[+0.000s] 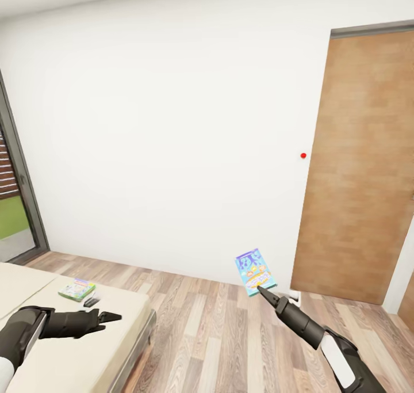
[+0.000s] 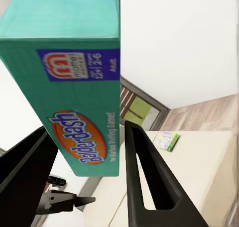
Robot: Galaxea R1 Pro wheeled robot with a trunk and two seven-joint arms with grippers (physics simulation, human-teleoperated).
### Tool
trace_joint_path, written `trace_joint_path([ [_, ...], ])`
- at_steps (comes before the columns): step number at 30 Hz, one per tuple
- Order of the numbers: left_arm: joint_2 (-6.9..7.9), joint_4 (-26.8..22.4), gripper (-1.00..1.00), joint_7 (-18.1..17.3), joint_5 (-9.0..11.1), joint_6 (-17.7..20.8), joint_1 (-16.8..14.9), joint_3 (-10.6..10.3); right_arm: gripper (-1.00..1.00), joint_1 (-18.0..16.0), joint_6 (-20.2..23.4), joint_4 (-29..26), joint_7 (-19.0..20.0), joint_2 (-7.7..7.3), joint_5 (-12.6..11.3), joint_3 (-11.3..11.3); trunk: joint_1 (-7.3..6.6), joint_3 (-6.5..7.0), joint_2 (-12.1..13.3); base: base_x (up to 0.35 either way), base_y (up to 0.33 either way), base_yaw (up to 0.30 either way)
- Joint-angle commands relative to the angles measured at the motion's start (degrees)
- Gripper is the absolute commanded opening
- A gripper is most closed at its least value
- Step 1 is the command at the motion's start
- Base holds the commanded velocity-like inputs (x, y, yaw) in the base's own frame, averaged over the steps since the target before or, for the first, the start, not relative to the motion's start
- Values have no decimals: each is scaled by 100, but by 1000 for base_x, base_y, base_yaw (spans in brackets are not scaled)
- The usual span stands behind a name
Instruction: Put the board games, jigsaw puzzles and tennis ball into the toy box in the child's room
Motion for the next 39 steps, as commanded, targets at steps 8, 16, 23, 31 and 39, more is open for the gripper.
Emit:
trace_joint_path([
  [8, -15, -4, 100, -54, -63, 48, -3, 38, -100, -9, 64, 36, 5, -28, -43, -7, 2, -42, -5, 0, 0, -211],
  [16, -11, -4, 100, -77, -62, 28, -3, 38, -100, -10, 60, 52, 7, -33, -43, -38, 2, -52, -5, 0, 0, -266],
  [23, -3, -4, 100, -82, -60, 84, -3, 77, -100, -10, 67, 50, 7, -26, -43, -235, 2, -36, -5, -14, 0, -278],
  [31, -3, -4, 100, -81, -63, 91, -3, 182, -100, -3, 50, 31, 4, 9, -32, -260, 2, -10, -5, -113, 0, -278],
  [39, -3, -4, 100, -80, -65, 92, -3, 187, -100, -9, 66, 37, -104, 16, -41, -253, 2, 18, -5, -5, 0, -279],
])
